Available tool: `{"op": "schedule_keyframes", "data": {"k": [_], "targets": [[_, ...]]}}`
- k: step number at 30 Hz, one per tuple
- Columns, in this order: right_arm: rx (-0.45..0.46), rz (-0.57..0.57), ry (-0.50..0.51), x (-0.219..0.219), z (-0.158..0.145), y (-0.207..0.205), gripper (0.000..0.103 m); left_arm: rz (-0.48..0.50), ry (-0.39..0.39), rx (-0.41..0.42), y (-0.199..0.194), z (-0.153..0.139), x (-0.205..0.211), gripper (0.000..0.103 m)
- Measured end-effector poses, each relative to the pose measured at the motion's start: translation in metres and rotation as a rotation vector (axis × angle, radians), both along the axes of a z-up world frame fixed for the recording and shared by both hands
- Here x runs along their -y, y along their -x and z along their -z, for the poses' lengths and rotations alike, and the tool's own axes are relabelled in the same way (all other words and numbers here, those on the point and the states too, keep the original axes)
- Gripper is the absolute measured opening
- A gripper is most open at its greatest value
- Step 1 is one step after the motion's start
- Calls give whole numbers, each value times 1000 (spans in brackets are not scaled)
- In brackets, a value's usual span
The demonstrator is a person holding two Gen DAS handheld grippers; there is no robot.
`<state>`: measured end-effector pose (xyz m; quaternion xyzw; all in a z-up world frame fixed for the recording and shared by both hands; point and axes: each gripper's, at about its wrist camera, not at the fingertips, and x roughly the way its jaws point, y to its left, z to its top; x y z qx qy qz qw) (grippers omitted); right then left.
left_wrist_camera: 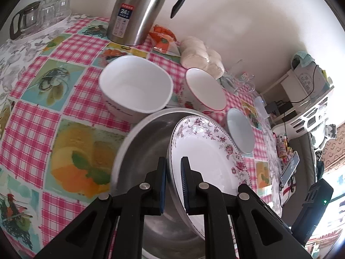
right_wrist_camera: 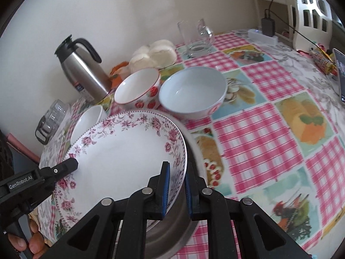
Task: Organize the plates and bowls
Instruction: 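Lift the floral plate with the right gripper and carry it over the basin, then lower the floral plate into the basin and open the right gripper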
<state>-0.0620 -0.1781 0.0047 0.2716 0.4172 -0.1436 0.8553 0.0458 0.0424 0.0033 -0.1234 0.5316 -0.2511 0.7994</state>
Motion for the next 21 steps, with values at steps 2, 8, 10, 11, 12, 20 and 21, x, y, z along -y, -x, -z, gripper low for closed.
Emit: {"op": "schedule_keyframes", "data": {"k": [2,8,10,11,12,20,21], "targets": [[-11,-2,-2,-3,3,-3,14,-1,-12,-10,-2,4,-2,13],[-66,-17,5,-8,16,-9,14,-2,-62,-76,-6,24,-2,13],[-79,-23,6,-8,19,-10,14,-2,-79,-98,-7,30,-2,13],[-78,-25,8,-8,19,-10,14,1,-83,-101,-6,32,-2,13],[-77,-26,16,-8,18,-10,14,3,-87,-97,-5,32,-2,13],[-97,-54,54,-12,19,-13,15,11,-156,-89,1,31,3,13],[-98,-58,58,-12,19,-13,15,10,-162,-89,2,31,3,13]]}}
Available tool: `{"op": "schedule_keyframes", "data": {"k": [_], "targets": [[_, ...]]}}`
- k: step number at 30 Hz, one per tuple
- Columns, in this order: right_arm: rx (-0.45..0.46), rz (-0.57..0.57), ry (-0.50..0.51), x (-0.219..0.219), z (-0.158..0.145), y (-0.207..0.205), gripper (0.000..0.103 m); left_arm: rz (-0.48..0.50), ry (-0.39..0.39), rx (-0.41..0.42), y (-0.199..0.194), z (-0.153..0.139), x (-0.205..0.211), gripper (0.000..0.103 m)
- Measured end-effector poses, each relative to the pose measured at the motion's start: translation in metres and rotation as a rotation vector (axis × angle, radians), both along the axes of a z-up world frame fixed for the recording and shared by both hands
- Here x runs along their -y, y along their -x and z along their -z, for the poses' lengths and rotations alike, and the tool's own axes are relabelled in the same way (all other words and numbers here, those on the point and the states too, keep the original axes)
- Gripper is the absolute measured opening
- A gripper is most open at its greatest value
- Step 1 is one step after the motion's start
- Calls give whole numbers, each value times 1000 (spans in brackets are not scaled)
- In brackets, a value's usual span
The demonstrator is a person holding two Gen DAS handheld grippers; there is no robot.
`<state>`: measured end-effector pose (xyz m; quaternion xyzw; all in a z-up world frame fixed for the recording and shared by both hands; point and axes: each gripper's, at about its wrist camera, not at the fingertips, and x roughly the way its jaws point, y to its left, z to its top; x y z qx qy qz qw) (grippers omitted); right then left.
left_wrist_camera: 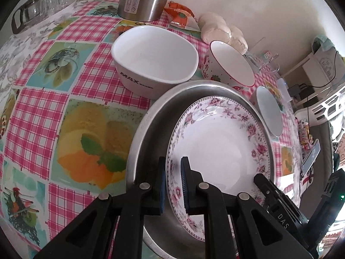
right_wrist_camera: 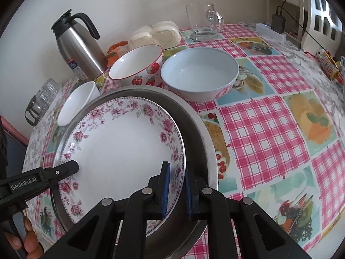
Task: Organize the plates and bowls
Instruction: 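Lower the floral plate into the basin and open the right gripper, then move both grippers toward the white bowls beyond the basin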
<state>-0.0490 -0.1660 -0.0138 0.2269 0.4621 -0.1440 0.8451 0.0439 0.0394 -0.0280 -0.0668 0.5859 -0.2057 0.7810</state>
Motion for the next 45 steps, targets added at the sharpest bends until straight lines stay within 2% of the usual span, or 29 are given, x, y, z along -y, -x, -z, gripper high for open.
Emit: {"op": "schedule_keyframes", "data": {"k": [16,18,24,26,28,32,34,37,38,40,45], "targets": [[21,-2,10,5,-6,2,15,-33,-58,18,-1,-3,15,15],[39,7,13,6,-10,4,15,-38,-65,39,0,-8,15,17],[76,18,15,11,-17,7,15,-30,-84,131,6,-25,23,31],[76,17,18,11,-17,7,19,-20,-93,156,9,-28,25,36],[76,16,26,10,-18,6,28,-11,-105,181,10,-32,29,44],[91,7,30,10,-21,6,36,-5,-144,215,11,-35,32,58],[99,2,50,8,-23,6,50,-6,-166,226,11,-35,32,61],[112,1,76,6,-27,7,59,-11,-187,230,11,-34,31,63],[114,1,75,6,-27,7,60,-13,-195,231,10,-33,31,72],[110,2,78,6,-27,6,68,-16,-207,236,10,-32,31,83],[96,5,78,8,-24,5,77,-24,-242,264,11,-34,31,83]]}}
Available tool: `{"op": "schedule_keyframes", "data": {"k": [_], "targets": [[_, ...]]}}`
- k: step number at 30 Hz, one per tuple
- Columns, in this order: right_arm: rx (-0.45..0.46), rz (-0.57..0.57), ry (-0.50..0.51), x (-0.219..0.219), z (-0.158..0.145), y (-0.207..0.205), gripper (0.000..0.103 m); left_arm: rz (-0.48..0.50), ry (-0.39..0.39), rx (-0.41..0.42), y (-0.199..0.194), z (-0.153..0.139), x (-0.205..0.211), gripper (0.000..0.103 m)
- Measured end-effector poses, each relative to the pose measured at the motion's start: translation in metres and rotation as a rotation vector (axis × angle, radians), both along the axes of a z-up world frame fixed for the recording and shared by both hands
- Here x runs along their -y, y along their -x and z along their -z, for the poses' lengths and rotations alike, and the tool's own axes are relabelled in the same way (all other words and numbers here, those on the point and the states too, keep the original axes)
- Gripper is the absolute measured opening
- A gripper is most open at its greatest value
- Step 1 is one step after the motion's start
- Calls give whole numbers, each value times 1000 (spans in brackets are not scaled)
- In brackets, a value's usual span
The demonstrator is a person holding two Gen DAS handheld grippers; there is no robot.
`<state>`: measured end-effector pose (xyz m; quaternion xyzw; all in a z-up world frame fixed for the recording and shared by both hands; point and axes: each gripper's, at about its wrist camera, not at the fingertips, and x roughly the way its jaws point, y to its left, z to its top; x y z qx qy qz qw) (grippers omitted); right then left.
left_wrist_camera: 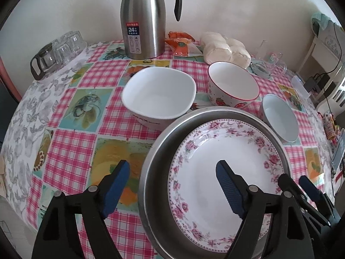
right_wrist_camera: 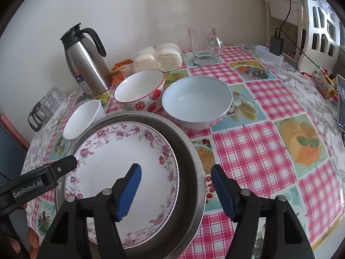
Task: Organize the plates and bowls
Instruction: 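Move both grippers toward the white bowls beyond the basin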
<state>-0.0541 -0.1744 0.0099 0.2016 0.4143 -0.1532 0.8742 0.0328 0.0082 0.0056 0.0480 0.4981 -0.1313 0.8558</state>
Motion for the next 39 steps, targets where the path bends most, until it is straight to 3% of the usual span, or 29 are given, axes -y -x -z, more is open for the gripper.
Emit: {"op": "schedule_keyframes", "data": {"k": [5,8,14,17,24,33,39], "targets": [[-13,3,20,2,2,0,84,-23,-35,9,0,2,-1,84],[-23,9,36,4,3,0,88,-38,-51,12,-1,3,-1,93],[-33,27,32,13,5,4,92,-47,-53,7,0,4,0,93],[-34,37,27,16,6,5,102,-51,-61,4,0,4,2,93],[-21,15,52,24,5,10,103,-79,-53,0,2,4,6,98],[61,49,62,46,-5,26,103,-28,-47,94,10,-7,29,98],[133,74,76,55,-16,26,103,1,4,223,9,-27,46,98]]}}
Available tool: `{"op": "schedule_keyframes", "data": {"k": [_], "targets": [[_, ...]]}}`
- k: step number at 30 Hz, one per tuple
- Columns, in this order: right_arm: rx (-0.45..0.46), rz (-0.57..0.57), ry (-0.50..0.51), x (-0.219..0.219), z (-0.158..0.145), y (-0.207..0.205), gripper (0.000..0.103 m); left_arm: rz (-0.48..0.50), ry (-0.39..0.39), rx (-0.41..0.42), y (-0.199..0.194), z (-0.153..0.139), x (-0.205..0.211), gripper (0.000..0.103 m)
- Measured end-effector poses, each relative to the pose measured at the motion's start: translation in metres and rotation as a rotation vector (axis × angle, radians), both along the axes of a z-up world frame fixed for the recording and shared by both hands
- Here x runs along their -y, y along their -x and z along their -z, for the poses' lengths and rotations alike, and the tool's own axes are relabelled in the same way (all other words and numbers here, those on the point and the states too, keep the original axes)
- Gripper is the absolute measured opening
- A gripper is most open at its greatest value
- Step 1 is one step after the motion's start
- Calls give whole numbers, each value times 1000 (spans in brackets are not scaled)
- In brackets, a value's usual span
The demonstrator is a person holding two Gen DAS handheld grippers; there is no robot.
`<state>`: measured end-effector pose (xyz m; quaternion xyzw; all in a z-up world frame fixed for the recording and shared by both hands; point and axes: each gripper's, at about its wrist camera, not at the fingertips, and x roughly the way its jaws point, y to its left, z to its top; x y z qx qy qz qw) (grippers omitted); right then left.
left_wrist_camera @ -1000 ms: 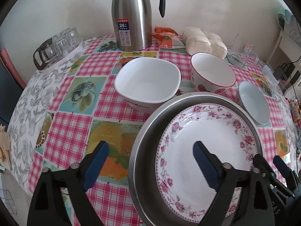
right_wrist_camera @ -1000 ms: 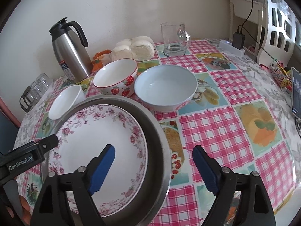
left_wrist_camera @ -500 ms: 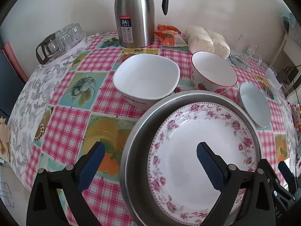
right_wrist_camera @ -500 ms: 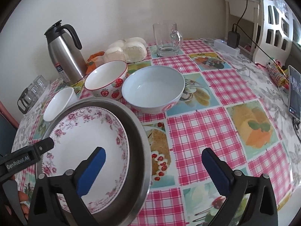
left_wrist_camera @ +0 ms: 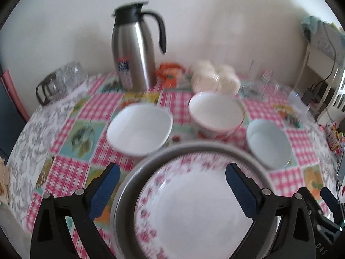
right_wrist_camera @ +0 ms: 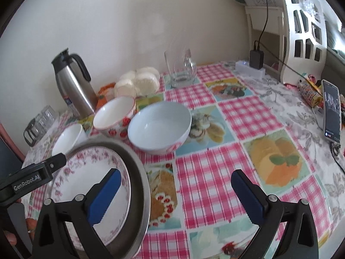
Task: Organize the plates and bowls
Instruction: 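Move both grippers toward the white bowls beyond the basin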
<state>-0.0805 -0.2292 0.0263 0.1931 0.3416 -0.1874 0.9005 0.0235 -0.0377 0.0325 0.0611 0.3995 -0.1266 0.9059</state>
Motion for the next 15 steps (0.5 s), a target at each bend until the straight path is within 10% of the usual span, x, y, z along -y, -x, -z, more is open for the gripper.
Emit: {"op": "schedule_keyframes", "data": {"k": [15], "targets": [[20,-56,47,13,-22,-53,103,33,126,-126,-55,11,28,98]]}}
